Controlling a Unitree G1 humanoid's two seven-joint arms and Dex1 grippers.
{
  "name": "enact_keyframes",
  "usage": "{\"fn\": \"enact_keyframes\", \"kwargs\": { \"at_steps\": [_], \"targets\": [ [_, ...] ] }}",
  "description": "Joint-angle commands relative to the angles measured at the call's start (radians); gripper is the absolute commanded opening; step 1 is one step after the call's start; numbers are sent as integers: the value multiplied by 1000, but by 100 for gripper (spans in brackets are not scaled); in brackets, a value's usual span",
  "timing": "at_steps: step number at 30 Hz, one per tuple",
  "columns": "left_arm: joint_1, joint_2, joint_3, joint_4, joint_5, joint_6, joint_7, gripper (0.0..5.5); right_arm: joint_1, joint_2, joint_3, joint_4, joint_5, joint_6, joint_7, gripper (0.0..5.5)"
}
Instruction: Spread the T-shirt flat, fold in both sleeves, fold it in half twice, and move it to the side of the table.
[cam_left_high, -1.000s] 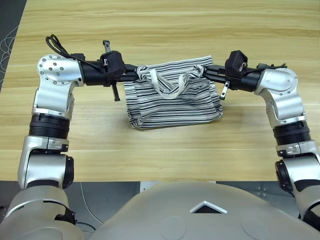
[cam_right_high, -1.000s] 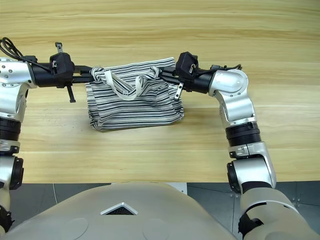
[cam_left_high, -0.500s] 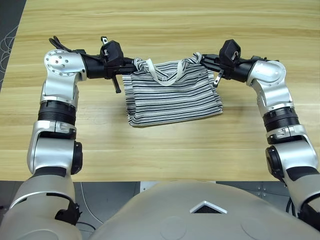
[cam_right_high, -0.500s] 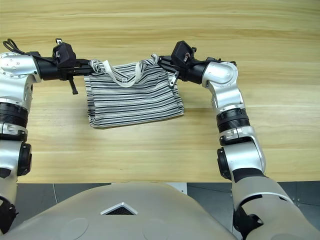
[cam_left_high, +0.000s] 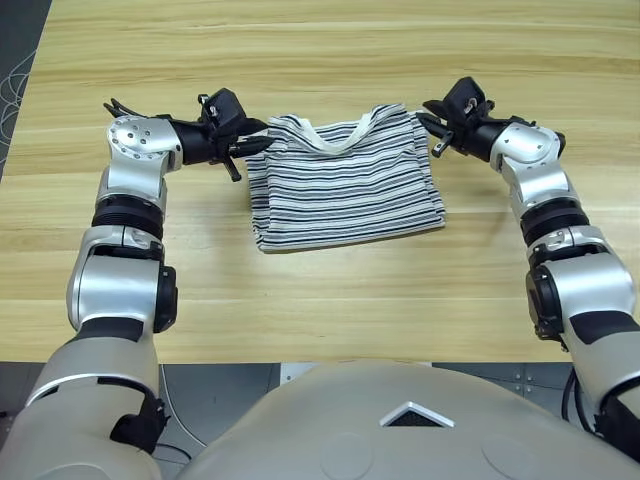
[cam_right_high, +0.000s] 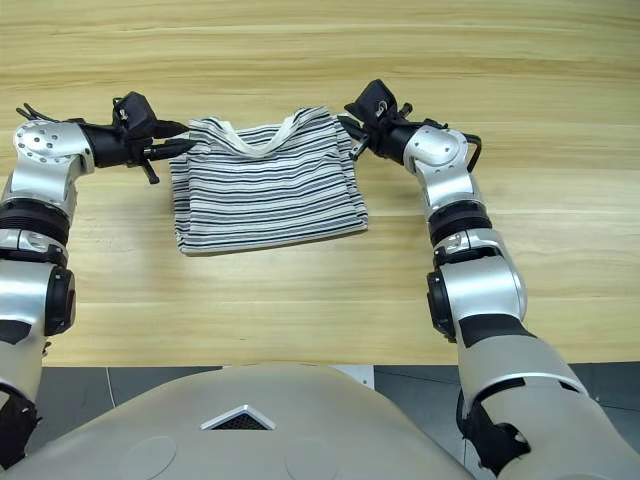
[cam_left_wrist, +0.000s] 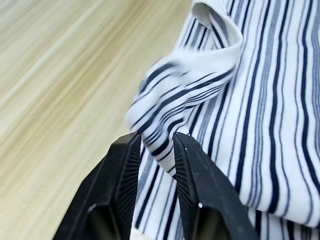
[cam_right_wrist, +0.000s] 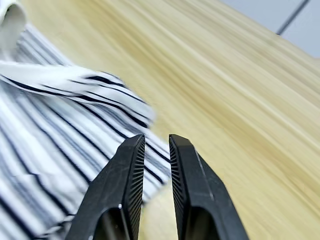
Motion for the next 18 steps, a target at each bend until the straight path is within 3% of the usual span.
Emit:
{"fn": "enact_keyframes", "kwargs": {
  "at_steps": [1, 11, 18],
  "targets": [
    [-30, 7, 16, 33, 24, -22, 33, 119, -47, 11, -25, 45, -15, -19, -38, 88],
    [-35, -3, 34, 61, 54, -57, 97, 119, -10, 19, 41, 63, -100, -76, 33, 88],
    [-9, -9, 58, -22, 29, -86, 68, 119, -19, -32, 161, 94, -294, -67, -105, 88]
  ]
}}
